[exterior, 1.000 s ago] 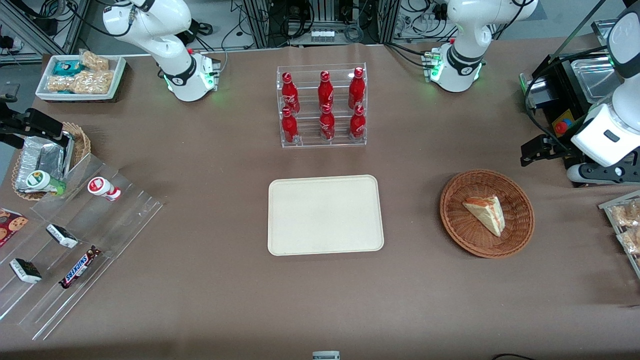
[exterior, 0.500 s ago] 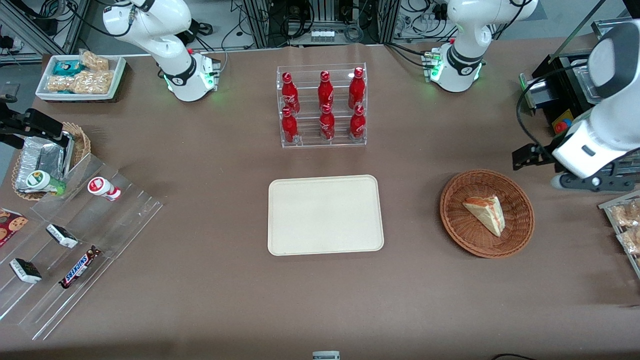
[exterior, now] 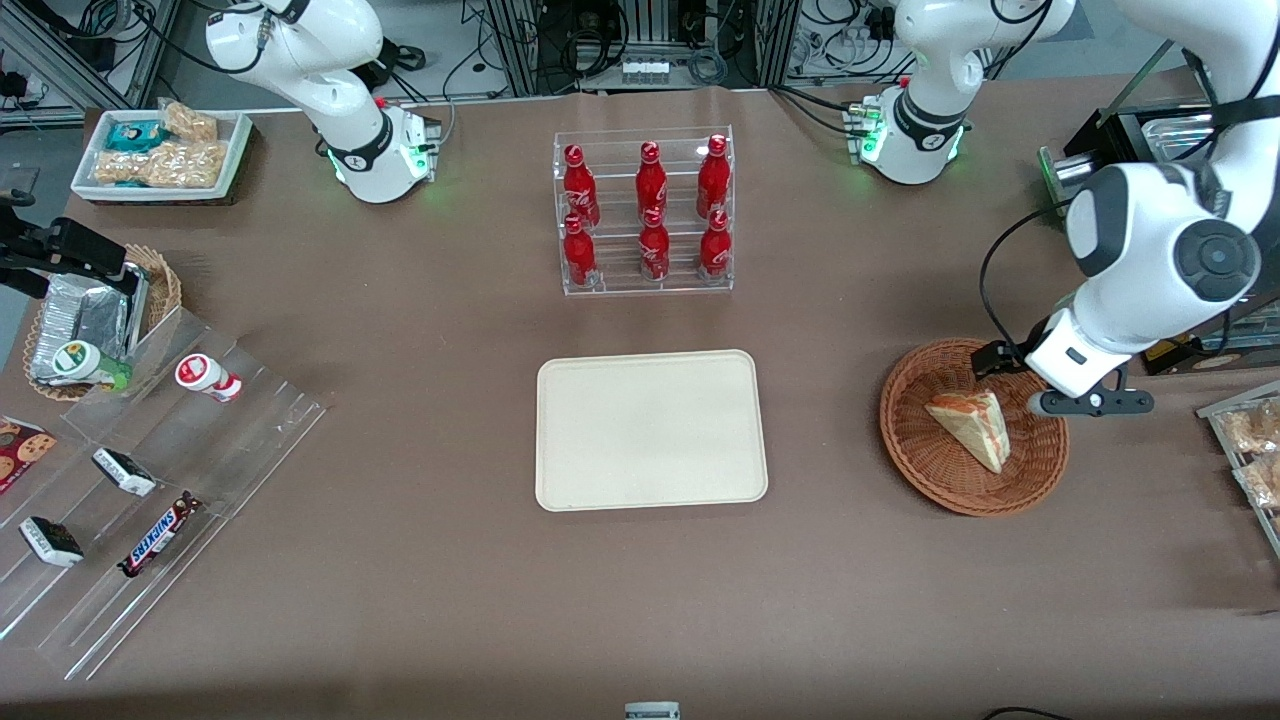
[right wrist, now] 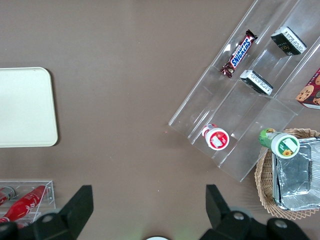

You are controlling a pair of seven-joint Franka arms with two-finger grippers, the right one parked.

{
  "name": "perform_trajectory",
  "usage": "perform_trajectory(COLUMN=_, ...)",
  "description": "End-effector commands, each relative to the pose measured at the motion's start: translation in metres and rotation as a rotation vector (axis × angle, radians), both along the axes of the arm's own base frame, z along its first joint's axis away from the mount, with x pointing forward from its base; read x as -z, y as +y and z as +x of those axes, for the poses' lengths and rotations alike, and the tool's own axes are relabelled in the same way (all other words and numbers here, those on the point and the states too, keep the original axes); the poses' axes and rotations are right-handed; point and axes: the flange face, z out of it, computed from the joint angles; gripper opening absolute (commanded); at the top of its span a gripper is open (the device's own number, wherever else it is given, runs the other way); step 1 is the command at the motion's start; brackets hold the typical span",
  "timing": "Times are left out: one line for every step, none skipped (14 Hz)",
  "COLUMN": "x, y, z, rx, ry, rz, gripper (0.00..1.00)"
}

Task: Place sandwich from basket to tray
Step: 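Move the left gripper over the wicker basket above the wrapped sandwich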

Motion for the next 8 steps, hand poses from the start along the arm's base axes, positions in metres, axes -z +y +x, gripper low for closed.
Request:
perform_trajectory(x=0.017, y=0.003, z=-0.006, rx=-0.125, ry=-0.044, rz=0.009, gripper=1.00)
perform_trajectory(x=0.024, y=0.004, z=-0.004, rx=-0.216, ry=-0.036, rz=0.009, gripper=1.00)
perform_trajectory(x=0.028, y=0.003, z=0.000, rx=-0.299, ry=-0.040, rz=0.007, gripper=1.00)
perform_trajectory(x=0.034, y=0.003, z=0.002, rx=-0.375, ry=-0.044, rz=0.005, gripper=1.00)
perform_trajectory(x=0.040, y=0.003, z=0.004, rx=-0.469, ry=-0.049, rz=0.002, gripper=1.00)
perform_trajectory(x=0.046, y=0.003, z=0.007, rx=-0.576, ry=-0.059, rz=-0.003, gripper=1.00)
perform_trajectory(x=0.053, y=0.003, z=0.009, rx=-0.661, ry=-0.071, rz=-0.010, gripper=1.00)
perform_trajectory(x=0.058, y=0.003, z=0.012, rx=-0.728, ry=-0.087, rz=-0.020, gripper=1.00)
